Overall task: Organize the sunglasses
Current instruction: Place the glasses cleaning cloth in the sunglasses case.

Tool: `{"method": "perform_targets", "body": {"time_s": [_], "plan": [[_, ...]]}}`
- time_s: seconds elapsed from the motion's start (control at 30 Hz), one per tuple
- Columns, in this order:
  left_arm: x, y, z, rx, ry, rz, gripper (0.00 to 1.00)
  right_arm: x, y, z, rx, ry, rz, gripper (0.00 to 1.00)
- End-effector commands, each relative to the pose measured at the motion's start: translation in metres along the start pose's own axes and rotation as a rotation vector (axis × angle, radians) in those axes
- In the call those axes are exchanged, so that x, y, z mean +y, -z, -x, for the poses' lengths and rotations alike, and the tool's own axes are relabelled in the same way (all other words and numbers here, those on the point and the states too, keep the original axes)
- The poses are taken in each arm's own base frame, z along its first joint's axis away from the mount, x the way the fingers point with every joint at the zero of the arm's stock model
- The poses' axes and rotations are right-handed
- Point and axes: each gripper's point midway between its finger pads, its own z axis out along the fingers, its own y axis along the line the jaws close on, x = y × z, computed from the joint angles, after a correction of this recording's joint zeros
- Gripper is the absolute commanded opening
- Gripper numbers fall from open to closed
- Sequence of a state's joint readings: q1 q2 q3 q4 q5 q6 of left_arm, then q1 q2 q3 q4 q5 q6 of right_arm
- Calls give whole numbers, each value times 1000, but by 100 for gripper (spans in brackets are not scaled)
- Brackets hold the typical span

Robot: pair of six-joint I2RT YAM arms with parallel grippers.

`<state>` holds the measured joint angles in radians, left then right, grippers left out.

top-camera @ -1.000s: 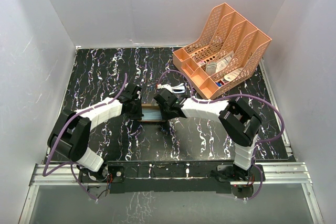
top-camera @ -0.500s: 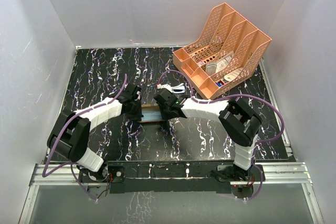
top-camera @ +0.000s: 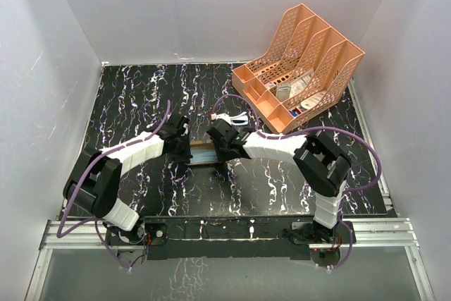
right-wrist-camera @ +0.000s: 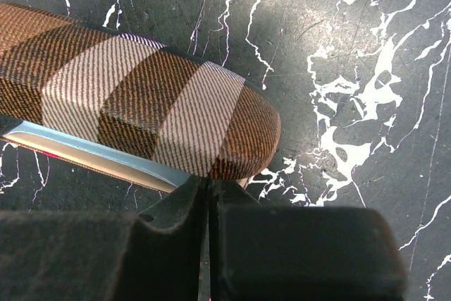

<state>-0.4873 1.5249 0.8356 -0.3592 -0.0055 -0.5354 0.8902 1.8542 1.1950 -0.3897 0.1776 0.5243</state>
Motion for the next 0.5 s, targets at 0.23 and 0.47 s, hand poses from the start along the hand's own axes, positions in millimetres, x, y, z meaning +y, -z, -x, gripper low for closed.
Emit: {"method": "perform_targets", "body": {"time_s": [0.23, 0.47], "plan": [[10, 3, -15, 38, 9, 26, 0, -17, 0, 8, -35, 46, -85, 0], [9, 5, -14, 33, 14, 23, 0, -15, 1, 15, -44, 63, -95, 0]]}}
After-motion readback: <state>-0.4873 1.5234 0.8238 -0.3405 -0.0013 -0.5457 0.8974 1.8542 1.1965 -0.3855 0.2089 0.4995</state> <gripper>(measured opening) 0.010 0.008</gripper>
